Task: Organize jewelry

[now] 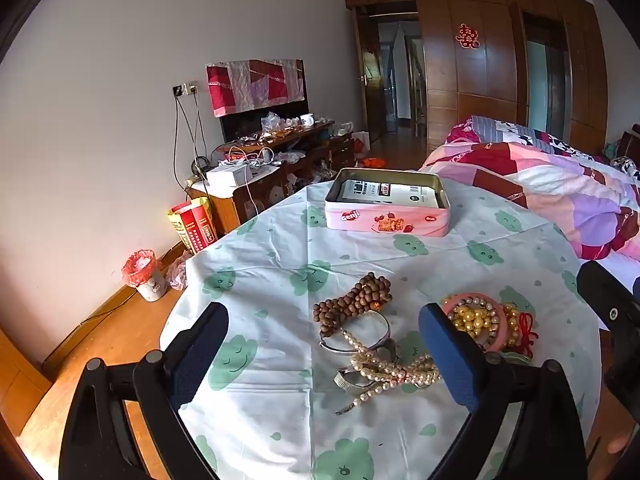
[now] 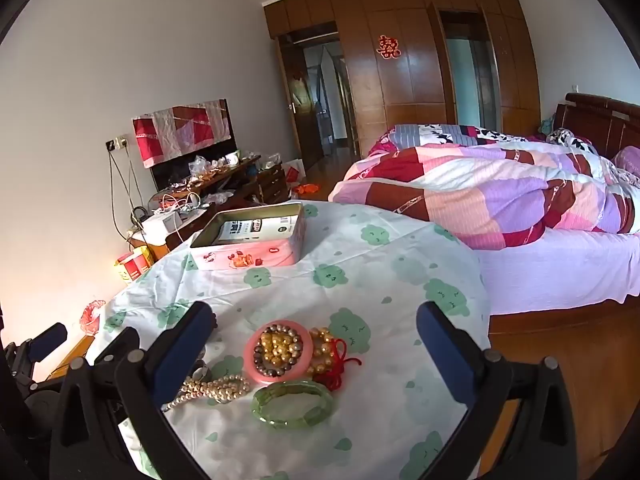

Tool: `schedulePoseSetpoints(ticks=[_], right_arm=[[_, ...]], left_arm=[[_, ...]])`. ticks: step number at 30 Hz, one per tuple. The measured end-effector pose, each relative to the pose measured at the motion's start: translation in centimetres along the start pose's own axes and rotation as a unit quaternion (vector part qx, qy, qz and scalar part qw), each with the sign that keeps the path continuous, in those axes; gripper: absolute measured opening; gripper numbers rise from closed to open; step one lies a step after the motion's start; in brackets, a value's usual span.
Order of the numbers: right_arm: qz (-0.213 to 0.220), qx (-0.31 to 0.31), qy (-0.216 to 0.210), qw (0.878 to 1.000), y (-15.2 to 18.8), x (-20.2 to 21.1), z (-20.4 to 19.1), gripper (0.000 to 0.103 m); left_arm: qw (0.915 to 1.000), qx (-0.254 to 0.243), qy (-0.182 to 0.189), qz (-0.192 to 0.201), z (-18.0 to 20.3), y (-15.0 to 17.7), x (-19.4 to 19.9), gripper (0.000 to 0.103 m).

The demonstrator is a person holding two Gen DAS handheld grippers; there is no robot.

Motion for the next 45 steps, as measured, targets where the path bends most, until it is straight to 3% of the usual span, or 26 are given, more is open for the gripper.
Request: schedulePoseSetpoints(ticks=[7, 11, 45], right_arm=[[0.0, -0.004, -0.003, 1.0, 0.0, -0.05, 0.1, 0.103], [0.0, -0.004, -0.002, 1.0, 0.04, -0.1, 0.09, 0.103], [-0.004, -0.008, -0.004, 1.0, 0.47, -0.15, 0.12, 0.103]], left_arm=[[0.9994, 0.029, 0.014, -0.013, -0.7, 0.07, -0.39, 0.096], [0.9998, 0.006, 0.017, -0.008, -0.13, 0.38, -0.73, 0.096], [0.9997, 0.013, 0.016, -0.013, -0.36, 0.57, -0.51, 0.096]])
Point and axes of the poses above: each gripper's, at about its wrist camera, not at the fingertips, and x roughly against the way its jaws point, z to its right, y to its underside, the point moved 6 cm from there along -x, roughly the way its jaws point, and after that the axes turned 10 degrees about x, right-handed, at the moved point
